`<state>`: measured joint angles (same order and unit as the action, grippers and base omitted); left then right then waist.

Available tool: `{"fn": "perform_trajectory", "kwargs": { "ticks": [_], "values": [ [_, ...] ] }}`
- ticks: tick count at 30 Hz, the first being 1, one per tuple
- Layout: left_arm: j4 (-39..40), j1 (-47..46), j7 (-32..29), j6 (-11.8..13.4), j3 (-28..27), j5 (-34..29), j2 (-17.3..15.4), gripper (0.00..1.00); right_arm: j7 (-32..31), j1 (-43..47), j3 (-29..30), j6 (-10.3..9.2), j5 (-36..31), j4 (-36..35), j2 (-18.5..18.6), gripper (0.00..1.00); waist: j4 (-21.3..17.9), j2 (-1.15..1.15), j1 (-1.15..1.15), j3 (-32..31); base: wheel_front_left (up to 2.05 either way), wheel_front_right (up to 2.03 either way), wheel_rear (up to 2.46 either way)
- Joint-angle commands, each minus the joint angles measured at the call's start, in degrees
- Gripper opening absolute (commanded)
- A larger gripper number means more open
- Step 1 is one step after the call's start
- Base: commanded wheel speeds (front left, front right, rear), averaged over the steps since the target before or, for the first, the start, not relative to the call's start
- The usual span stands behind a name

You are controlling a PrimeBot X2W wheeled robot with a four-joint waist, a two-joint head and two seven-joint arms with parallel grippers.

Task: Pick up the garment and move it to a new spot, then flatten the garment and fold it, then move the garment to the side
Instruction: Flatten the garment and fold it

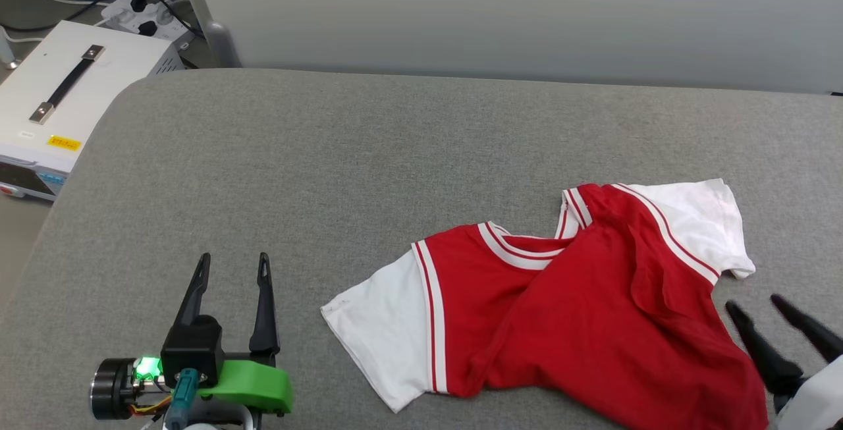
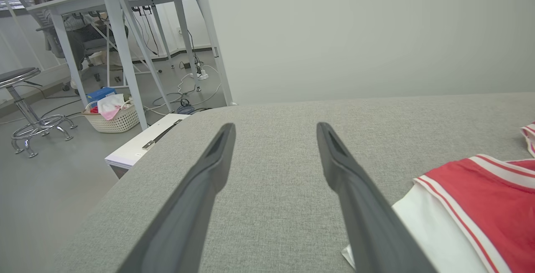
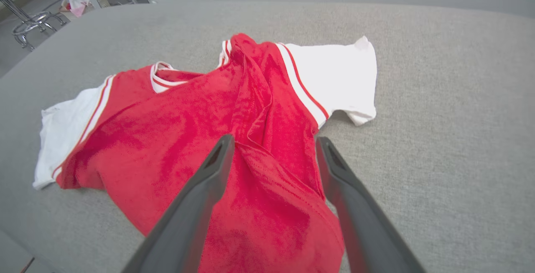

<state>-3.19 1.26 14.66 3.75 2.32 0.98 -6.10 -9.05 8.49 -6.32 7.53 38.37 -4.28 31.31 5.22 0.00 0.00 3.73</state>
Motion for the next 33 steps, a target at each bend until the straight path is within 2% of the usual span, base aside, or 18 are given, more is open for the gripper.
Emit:
{"fn": "perform_trajectory", "kwargs": {
  "ticks": [1,4,8,13,17,21,26,33],
  "values": [
    [0.2,0.4,0.3,-0.4,0.0,-0.3,-0.6,1.0,1.8,0.5,2.9,-0.04,-2.3,-2.1,-2.4,1.0,0.1,0.0,0.0,-0.2,0.0,0.0,0.0],
    [0.8,-0.6,0.3,-1.0,0.1,-0.4,-1.4,1.0,5.1,0.3,7.0,-0.04,-8.2,-6.4,-7.3,1.0,0.2,0.0,0.0,-0.2,0.0,0.0,0.0],
    [1.5,-3.3,0.3,-2.7,0.0,-0.1,-3.0,1.0,9.7,-0.3,8.9,-0.04,-14.9,-9.3,-13.6,1.0,0.7,0.0,0.0,0.3,0.0,0.0,0.0],
    [1.9,-8.6,0.3,-7.5,0.0,2.4,-5.4,1.0,15.2,-1.0,9.1,-0.04,-20.4,-9.3,-19.7,1.0,1.1,0.0,0.0,1.2,0.0,0.0,0.0],
    [-1.4,-13.8,-0.1,-10.4,2.6,5.4,-8.8,1.0,18.6,-1.8,7.1,-0.04,-24.2,-7.8,-22.1,1.0,1.0,0.0,0.0,2.1,0.0,0.0,0.0],
    [-3.2,-20.0,-7.5,-11.2,10.1,9.6,-14.2,1.0,20.3,-2.7,5.0,-0.04,-25.9,-5.1,-23.1,1.0,0.6,0.0,0.0,3.0,0.0,0.0,0.0],
    [-2.4,-27.1,-20.7,-11.2,22.6,21.0,-22.3,1.0,21.8,-4.3,3.4,-0.04,-26.5,-2.8,-23.9,1.0,-0.4,0.0,0.0,4.3,0.0,0.0,0.0],
    [-1.7,-33.8,-40.4,-11.2,36.5,37.5,-29.2,1.0,23.0,-6.8,1.7,-0.04,-27.6,-0.4,-23.8,1.0,-2.2,0.0,0.0,6.6,0.0,0.0,0.0]
  ]
}}
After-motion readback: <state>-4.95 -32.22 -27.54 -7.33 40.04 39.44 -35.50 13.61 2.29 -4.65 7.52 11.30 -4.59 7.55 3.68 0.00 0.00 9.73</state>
